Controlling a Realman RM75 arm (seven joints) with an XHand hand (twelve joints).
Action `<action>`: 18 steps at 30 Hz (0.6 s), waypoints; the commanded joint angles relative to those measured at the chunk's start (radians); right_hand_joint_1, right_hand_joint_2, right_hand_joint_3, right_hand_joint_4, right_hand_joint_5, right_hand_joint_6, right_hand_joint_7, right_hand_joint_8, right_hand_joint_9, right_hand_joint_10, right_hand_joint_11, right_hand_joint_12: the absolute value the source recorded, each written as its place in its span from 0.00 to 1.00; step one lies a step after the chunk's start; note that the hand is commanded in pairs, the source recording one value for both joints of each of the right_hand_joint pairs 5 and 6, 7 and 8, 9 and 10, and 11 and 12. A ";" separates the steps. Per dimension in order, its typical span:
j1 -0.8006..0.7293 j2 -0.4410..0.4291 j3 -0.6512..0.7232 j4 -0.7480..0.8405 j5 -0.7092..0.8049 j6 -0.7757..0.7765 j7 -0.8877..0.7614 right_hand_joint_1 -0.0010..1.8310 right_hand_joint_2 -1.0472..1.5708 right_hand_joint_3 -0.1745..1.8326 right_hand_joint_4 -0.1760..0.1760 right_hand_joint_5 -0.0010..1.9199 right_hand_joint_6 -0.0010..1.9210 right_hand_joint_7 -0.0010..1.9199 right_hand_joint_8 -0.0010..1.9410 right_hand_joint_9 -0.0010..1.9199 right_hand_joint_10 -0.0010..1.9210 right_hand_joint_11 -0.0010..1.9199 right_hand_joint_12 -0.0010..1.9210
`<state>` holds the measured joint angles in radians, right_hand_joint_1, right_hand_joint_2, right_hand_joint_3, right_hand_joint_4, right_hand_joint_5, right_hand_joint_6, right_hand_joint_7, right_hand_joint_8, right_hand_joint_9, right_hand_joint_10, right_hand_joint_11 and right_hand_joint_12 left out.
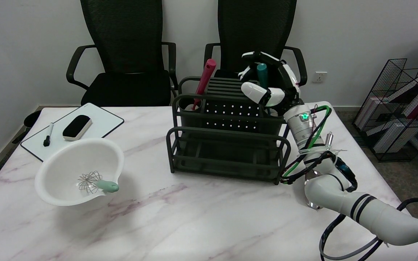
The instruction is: Pick up the blue sponge bottle brush.
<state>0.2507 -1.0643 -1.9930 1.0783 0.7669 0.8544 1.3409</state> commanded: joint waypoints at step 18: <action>0.005 -0.011 0.082 -0.023 0.021 0.017 0.001 0.54 0.64 0.47 0.50 0.63 0.63 0.82 0.81 0.87 0.87 0.91 0.91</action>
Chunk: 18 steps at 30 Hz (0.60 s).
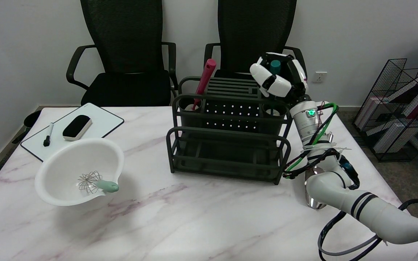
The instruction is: Pick up the blue sponge bottle brush.
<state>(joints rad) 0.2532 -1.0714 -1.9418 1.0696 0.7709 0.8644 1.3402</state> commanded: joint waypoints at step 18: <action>0.018 -0.001 0.067 0.009 0.011 0.006 0.008 0.53 0.88 0.44 0.50 1.00 1.00 1.00 0.99 1.00 1.00 1.00 1.00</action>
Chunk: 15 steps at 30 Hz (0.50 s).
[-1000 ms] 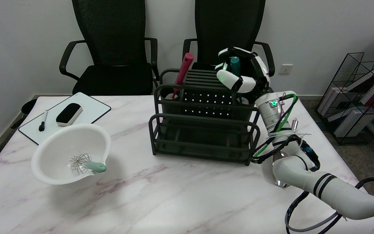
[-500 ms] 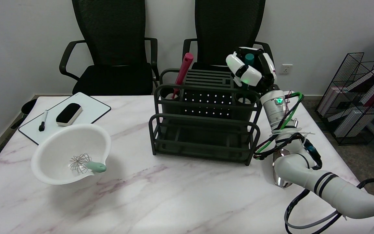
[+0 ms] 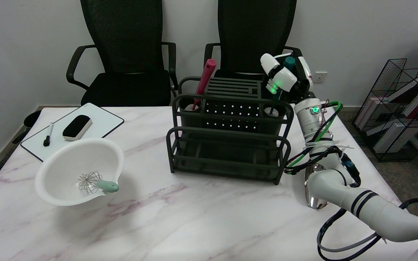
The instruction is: Pick up the blue sponge bottle brush.
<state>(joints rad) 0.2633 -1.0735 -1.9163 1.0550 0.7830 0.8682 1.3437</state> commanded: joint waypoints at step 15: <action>-0.029 0.112 0.193 0.248 0.005 -0.342 0.281 0.50 0.94 0.47 0.50 1.00 1.00 1.00 0.99 1.00 1.00 1.00 1.00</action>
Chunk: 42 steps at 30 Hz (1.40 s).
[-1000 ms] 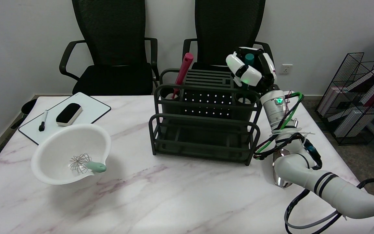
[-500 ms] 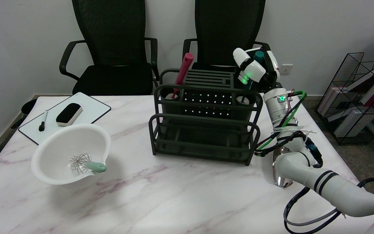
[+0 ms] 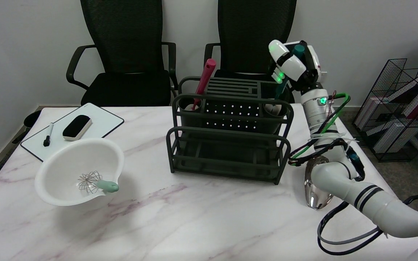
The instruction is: Pick up the blue sponge bottle brush.
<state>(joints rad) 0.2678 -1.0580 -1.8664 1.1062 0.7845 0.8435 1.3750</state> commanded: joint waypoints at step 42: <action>-0.089 0.121 0.278 0.300 0.016 -0.403 0.277 0.49 0.96 0.51 0.50 1.00 1.00 1.00 0.99 1.00 1.00 1.00 1.00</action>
<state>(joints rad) 0.1571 -0.9577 -1.6123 1.3747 0.8116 0.4517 1.6432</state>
